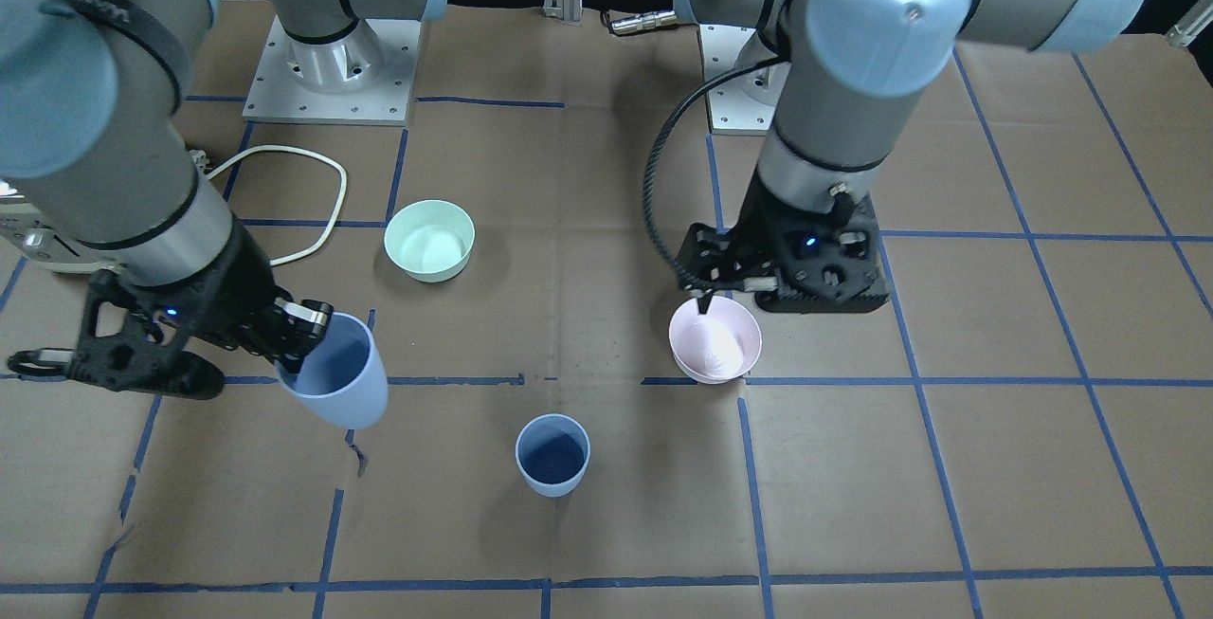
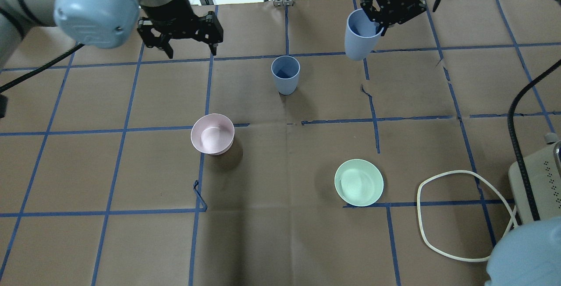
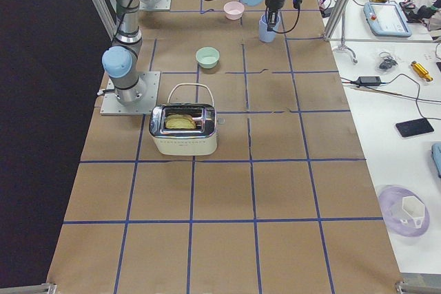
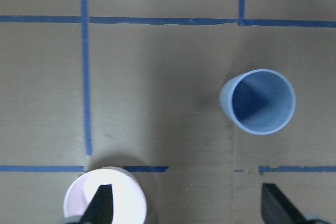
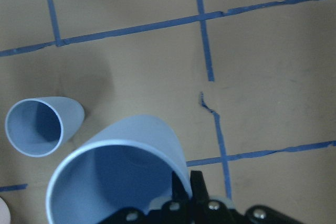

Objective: Stack blue cups with both arms

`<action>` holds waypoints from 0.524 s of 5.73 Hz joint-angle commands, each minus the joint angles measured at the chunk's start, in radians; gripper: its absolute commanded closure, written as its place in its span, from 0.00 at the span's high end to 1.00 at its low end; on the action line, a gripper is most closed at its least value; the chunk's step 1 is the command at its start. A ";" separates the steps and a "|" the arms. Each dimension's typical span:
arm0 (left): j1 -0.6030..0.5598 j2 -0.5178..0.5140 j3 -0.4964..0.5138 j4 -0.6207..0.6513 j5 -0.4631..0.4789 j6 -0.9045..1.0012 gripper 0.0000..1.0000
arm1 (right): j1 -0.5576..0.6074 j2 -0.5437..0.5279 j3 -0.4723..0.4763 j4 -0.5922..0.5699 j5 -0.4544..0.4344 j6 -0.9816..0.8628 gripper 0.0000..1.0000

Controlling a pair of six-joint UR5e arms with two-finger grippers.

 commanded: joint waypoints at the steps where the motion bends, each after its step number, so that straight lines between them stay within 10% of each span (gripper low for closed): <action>1: 0.039 0.099 -0.004 -0.116 0.008 0.009 0.99 | 0.136 0.093 -0.108 -0.008 0.000 0.214 0.07; 3: -0.046 0.134 0.019 -0.210 0.021 -0.010 0.99 | 0.195 0.148 -0.144 -0.035 0.002 0.296 0.07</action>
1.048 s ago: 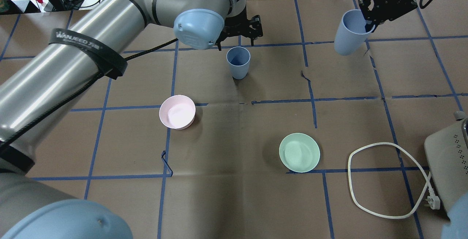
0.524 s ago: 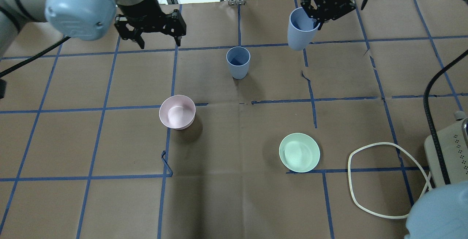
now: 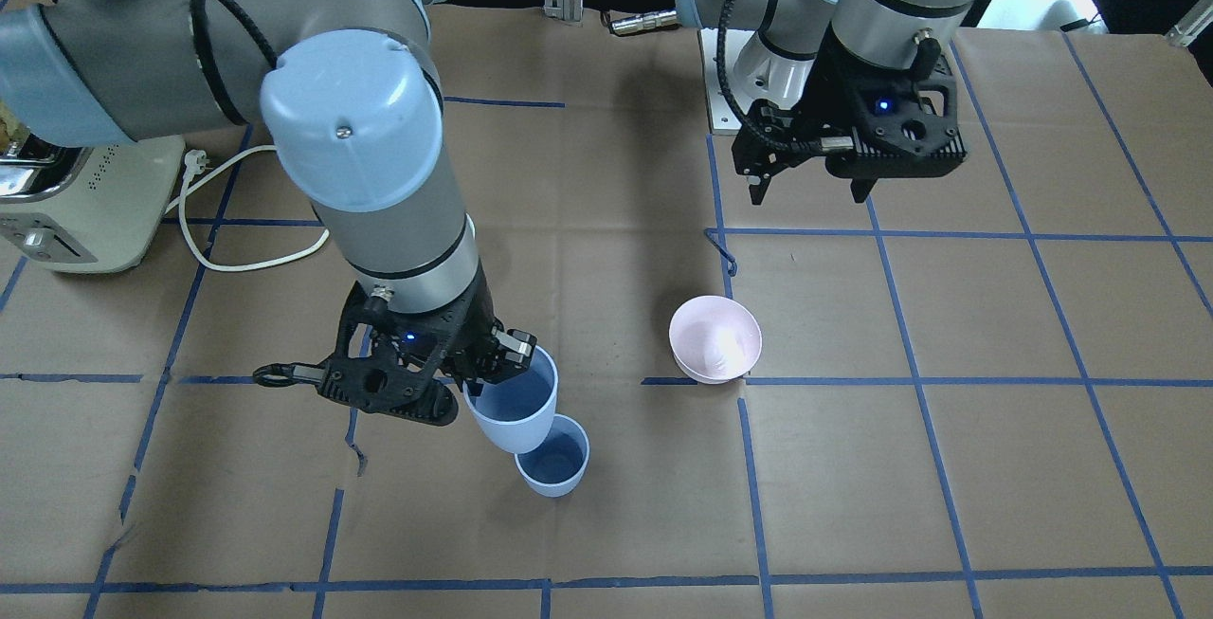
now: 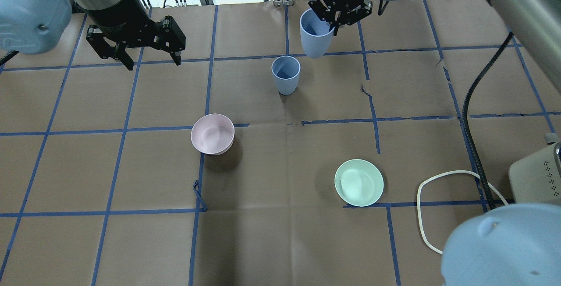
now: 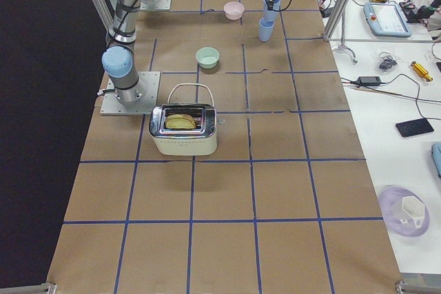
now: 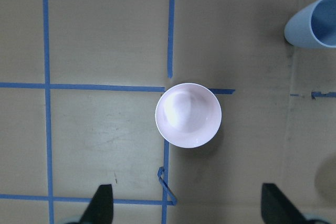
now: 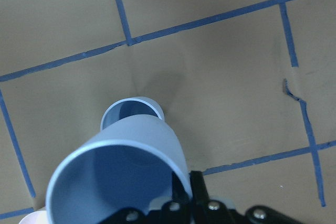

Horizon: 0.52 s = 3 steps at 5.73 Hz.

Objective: Stack blue cups with both arms

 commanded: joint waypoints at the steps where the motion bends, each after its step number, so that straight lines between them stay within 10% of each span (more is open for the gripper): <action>1: -0.022 0.014 -0.021 0.001 0.002 -0.014 0.99 | 0.022 0.070 -0.014 -0.064 0.000 0.041 0.07; 3: -0.025 0.009 -0.023 0.012 0.004 -0.007 0.99 | 0.023 0.102 -0.008 -0.080 -0.002 0.038 0.07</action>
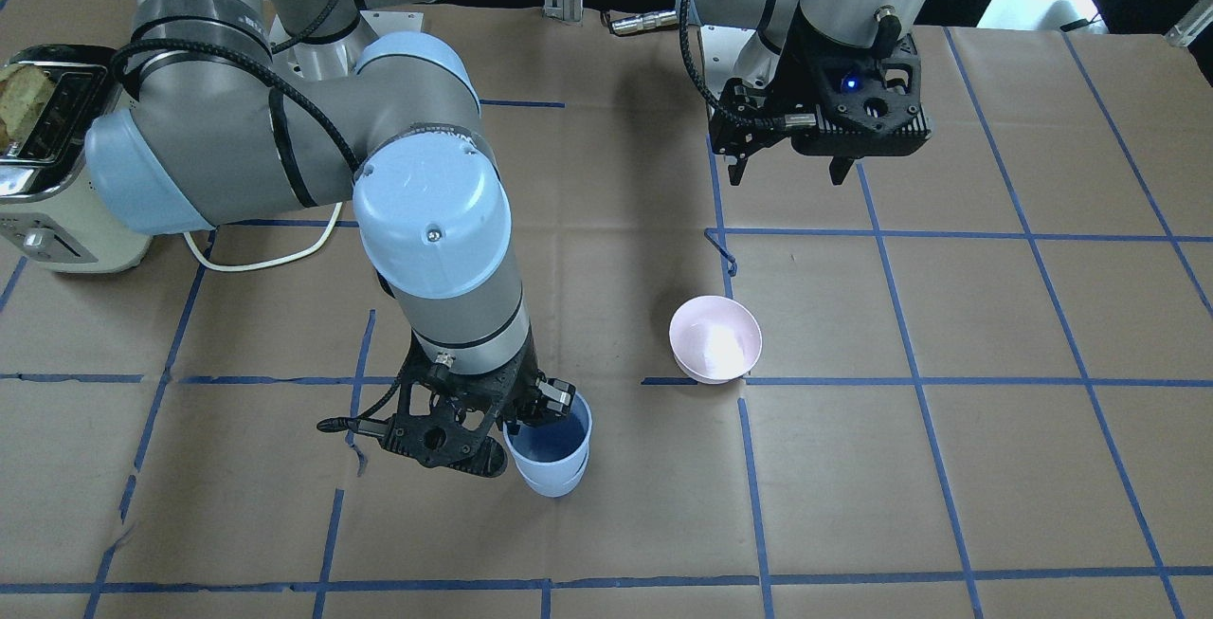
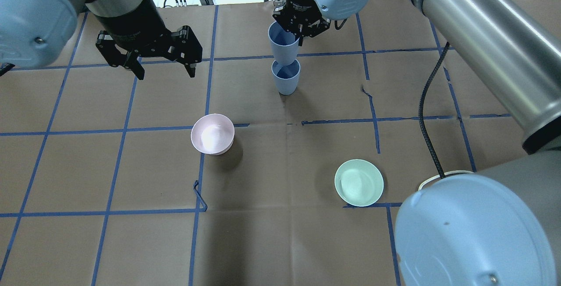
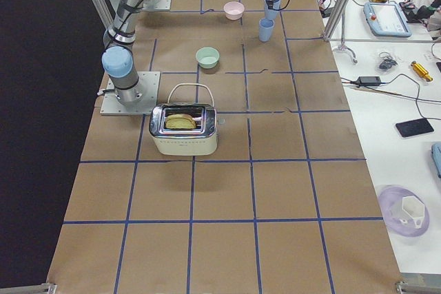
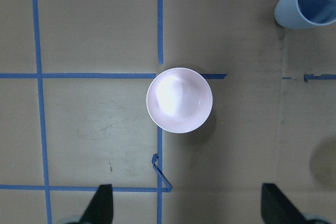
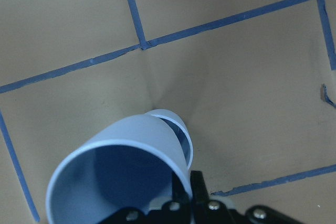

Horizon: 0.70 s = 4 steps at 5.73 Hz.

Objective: Stack blue cups with both arms

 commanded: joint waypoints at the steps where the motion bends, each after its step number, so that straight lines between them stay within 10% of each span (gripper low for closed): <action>1: 0.001 0.000 0.001 0.006 0.000 0.007 0.99 | 0.001 0.036 0.011 -0.007 -0.001 0.001 0.07; 4: -0.001 0.018 -0.004 -0.004 0.009 -0.005 0.99 | 0.001 0.047 0.014 -0.001 0.008 -0.013 0.15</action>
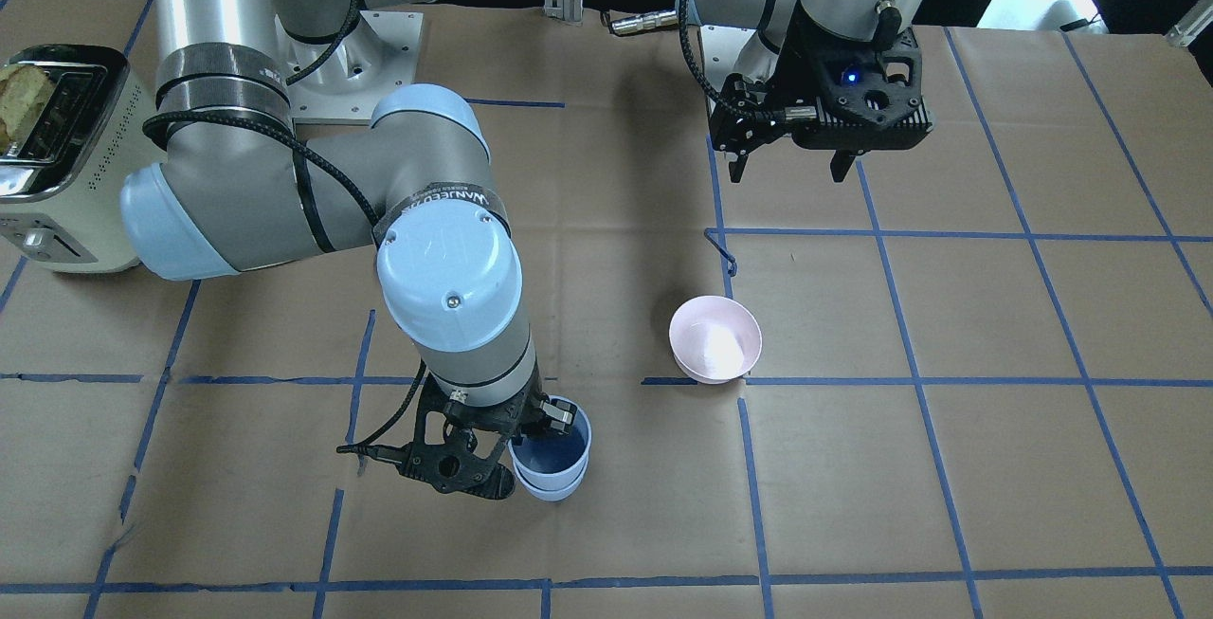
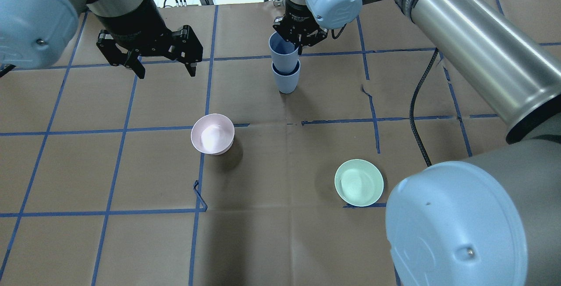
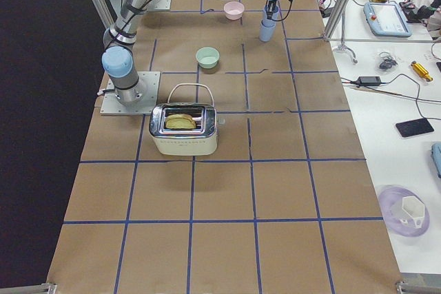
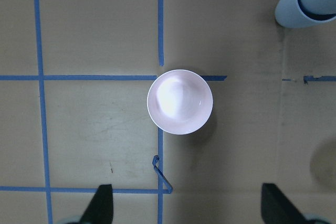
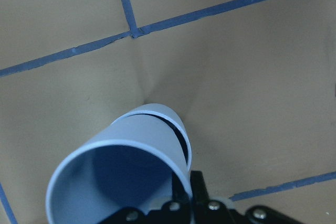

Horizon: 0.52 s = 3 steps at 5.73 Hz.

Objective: Stack blue cups with both arms

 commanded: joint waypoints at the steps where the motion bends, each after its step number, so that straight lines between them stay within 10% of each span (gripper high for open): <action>1: 0.001 0.010 -0.003 -0.002 0.002 -0.003 0.99 | 0.000 0.004 0.000 -0.003 0.002 0.006 0.99; 3: 0.001 0.011 -0.003 0.007 -0.003 -0.009 0.99 | -0.015 -0.047 -0.029 0.021 0.002 0.002 1.00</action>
